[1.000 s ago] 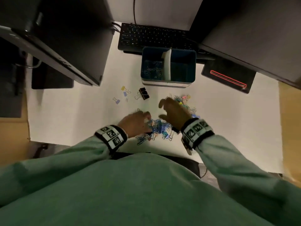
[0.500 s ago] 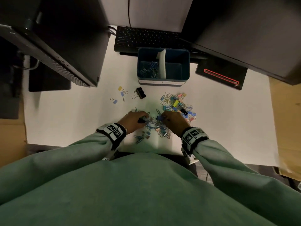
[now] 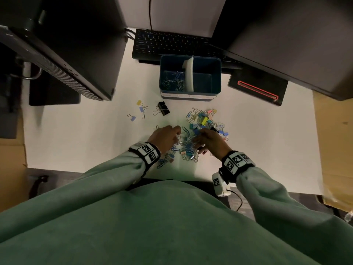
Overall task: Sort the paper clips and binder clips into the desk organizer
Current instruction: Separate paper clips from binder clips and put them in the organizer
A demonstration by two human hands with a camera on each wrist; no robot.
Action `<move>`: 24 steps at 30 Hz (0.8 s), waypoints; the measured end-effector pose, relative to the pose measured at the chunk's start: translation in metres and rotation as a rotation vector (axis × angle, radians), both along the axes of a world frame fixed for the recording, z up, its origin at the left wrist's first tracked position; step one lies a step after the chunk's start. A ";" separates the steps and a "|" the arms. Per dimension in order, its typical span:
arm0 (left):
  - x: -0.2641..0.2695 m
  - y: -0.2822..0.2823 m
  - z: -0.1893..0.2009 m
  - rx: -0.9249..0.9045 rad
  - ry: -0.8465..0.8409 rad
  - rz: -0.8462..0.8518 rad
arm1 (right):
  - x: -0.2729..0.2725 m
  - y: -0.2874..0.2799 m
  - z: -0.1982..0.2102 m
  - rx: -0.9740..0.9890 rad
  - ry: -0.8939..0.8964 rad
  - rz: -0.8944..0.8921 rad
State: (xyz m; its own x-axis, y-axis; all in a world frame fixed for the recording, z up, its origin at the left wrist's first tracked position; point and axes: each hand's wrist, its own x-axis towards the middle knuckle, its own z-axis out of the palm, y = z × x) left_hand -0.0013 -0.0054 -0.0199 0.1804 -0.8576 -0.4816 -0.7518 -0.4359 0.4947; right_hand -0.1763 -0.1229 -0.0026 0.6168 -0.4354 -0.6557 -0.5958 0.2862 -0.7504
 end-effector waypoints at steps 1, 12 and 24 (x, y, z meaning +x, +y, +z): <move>0.000 0.000 -0.002 -0.008 -0.005 0.004 | -0.001 -0.001 0.003 0.076 -0.034 -0.057; 0.010 0.018 0.011 -0.078 -0.072 0.100 | 0.028 0.005 -0.016 -0.556 0.153 0.314; 0.009 0.001 0.001 -0.046 -0.039 0.135 | 0.031 0.004 -0.022 -0.597 0.156 0.380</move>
